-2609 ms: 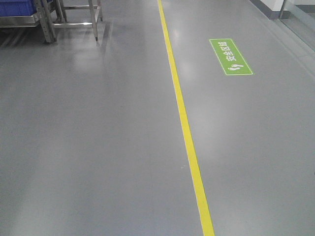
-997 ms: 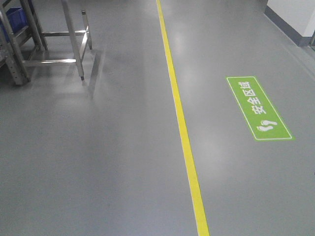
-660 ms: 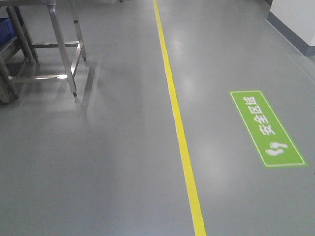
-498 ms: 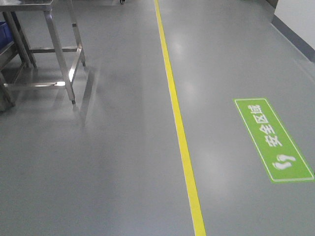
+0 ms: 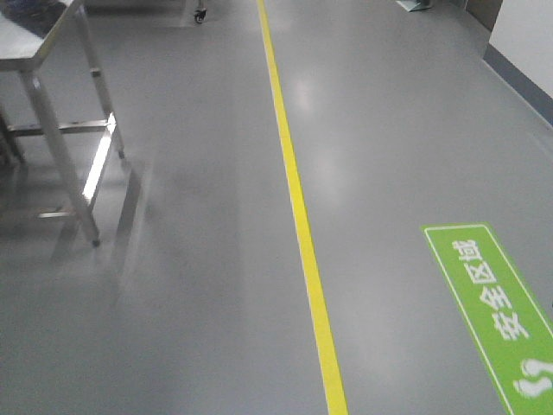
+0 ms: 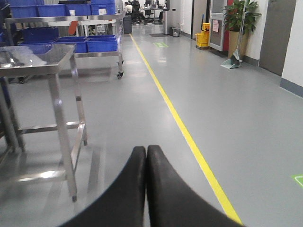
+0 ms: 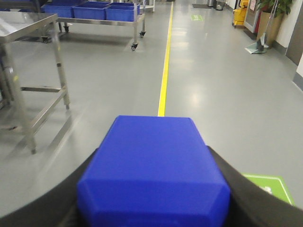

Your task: Pour parts from conveyor to right shelf

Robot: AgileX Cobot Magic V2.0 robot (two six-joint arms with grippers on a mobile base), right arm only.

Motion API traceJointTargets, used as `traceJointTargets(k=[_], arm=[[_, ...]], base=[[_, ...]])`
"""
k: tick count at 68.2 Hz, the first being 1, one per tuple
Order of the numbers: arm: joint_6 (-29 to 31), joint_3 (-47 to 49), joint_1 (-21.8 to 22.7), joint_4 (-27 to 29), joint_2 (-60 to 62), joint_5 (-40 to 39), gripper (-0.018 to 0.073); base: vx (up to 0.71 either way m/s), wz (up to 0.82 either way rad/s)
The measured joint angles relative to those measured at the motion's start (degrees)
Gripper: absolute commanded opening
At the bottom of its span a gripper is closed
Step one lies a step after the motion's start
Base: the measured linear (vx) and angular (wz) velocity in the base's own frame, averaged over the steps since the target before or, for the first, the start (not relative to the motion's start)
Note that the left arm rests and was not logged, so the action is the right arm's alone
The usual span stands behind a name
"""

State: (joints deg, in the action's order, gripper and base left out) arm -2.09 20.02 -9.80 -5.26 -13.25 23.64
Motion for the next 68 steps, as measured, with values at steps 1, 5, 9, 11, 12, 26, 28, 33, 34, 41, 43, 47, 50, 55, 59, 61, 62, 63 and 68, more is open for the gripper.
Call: traceJointTargets(k=[1,5,9,11,12,26,28,33,34,41,43,47,50,55,59,61,62,63,68], arm=[[0.00,0.00,0.00,0.00,0.00,0.00,-0.0010],[0.00,0.00,0.00,0.00,0.00,0.00,-0.0010],[0.00,0.00,0.00,0.00,0.00,0.00,-0.0010],[0.00,0.00,0.00,0.00,0.00,0.00,-0.0010],[0.00,0.00,0.00,0.00,0.00,0.00,-0.0010],[0.00,0.00,0.00,0.00,0.00,0.00,-0.0010],[0.00,0.00,0.00,0.00,0.00,0.00,-0.0010],[0.00,0.00,0.00,0.00,0.00,0.07,-0.0010],[0.00,0.00,0.00,0.00,0.00,0.07,-0.0010],[0.00,0.00,0.00,0.00,0.06,0.02,-0.0010],[0.00,0.00,0.00,0.00,0.06,0.02,-0.0010],[0.00,0.00,0.00,0.00,0.06,0.07,-0.0010],[0.00,0.00,0.00,0.00,0.06,0.07,-0.0010],[0.00,0.00,0.00,0.00,0.06,0.01,-0.0010],[0.00,0.00,0.00,0.00,0.06,0.01,-0.0010],[0.00,0.00,0.00,0.00,0.06,0.01,-0.0010],[0.00,0.00,0.00,0.00,0.06,0.08,-0.0010],[0.00,0.00,0.00,0.00,0.06,0.08,-0.0010],[0.00,0.00,0.00,0.00,0.06,0.01,-0.0010]], base=[[0.80,-0.14],[0.81,-0.15],[0.81,-0.17],[0.81,-0.17],[0.81,-0.17],[0.80,-0.15],[0.80,-0.10],[0.81,-0.07],[0.81,-0.06],[0.82,-0.05],[0.82,-0.04],[0.82,-0.03],[0.82,0.00],[0.83,0.02],[0.82,0.03],[0.81,0.03],[0.82,0.03],[0.82,0.03],[0.82,0.03]])
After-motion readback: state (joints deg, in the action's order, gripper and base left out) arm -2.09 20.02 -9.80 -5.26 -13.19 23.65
